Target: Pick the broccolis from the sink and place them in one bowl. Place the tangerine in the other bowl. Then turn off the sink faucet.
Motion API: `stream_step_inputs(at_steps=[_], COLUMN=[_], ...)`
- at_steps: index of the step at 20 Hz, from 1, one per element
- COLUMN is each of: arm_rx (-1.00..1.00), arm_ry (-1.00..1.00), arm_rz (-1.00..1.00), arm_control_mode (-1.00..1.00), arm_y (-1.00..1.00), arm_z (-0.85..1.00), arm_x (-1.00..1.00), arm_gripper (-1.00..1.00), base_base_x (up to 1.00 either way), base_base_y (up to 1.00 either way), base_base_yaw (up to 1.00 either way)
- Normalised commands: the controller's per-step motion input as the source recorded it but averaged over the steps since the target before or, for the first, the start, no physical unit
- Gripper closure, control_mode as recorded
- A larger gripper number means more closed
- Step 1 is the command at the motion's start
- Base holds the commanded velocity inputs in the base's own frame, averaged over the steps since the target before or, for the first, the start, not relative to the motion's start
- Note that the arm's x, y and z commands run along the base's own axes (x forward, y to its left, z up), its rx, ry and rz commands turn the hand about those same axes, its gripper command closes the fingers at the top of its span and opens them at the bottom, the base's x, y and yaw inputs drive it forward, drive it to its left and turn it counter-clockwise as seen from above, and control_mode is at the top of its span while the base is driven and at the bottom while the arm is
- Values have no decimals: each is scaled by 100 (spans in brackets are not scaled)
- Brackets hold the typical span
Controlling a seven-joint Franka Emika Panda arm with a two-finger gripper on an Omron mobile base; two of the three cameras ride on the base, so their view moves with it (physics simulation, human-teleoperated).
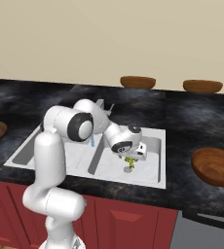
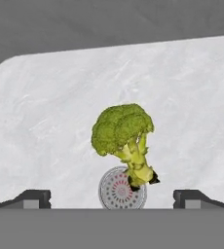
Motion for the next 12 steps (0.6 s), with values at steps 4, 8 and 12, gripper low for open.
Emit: stream_step_inputs(at_steps=[4, 8, 12], arm_rx=[0, 0, 0], arm_ry=[0, 0, 0], arm_rz=[0, 0, 0], arm_control_mode=[-100, -100, -100], arm_y=[0, 0, 0], arm_z=[-27, -25, -29], arm_x=[16, 22, 19], arm_gripper=[-100, -100, -100], base_base_x=[0, 0, 0], base_base_y=[0, 0, 0], base_base_yaw=[0, 0, 0])
